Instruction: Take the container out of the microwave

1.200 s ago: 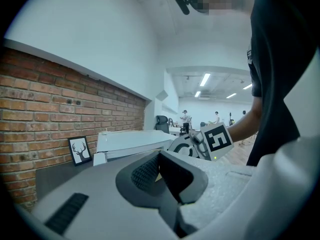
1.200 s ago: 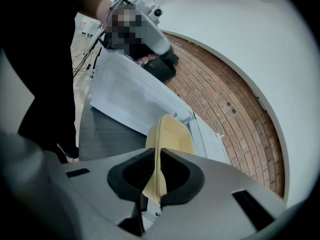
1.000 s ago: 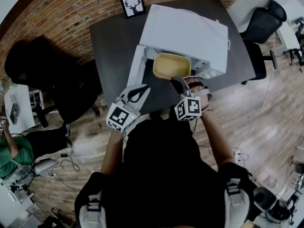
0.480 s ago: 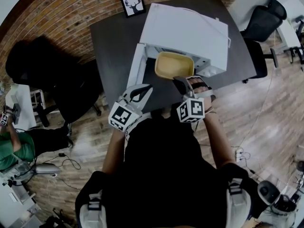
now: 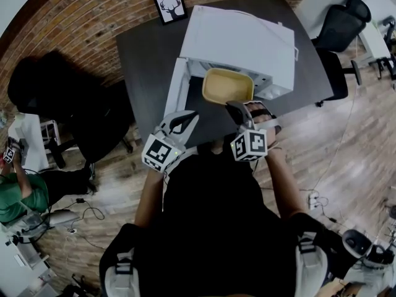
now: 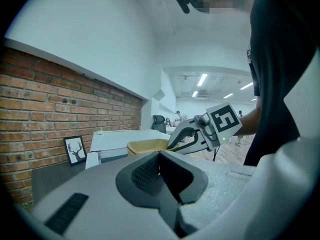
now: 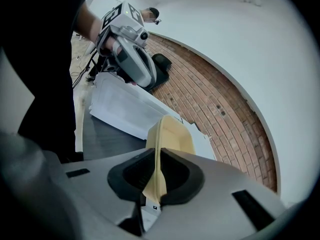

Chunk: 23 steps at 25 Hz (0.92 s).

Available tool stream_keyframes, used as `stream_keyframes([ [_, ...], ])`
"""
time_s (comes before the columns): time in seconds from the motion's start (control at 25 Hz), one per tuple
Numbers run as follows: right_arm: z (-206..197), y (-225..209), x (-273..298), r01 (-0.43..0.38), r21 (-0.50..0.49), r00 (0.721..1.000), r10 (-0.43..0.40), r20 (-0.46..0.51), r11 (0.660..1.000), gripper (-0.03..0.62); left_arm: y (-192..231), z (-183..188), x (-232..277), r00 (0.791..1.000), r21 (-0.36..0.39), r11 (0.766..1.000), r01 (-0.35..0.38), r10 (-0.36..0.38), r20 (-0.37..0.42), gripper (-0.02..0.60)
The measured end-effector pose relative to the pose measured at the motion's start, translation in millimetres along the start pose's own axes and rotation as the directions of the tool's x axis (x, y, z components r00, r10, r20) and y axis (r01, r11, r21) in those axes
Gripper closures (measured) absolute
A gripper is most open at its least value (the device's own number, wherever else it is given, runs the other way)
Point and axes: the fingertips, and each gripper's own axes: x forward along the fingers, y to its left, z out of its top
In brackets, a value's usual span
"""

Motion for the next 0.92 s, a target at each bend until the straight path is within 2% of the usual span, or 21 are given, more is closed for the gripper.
stream_keyframes([
  [0.92, -11, 14, 8, -0.012, 0.009, 1.000, 0.012, -0.004, 1.000, 0.560, -1, -3, 2, 1.000, -0.013, 1.000, 0.002, -0.002, 0.000, 0.580],
])
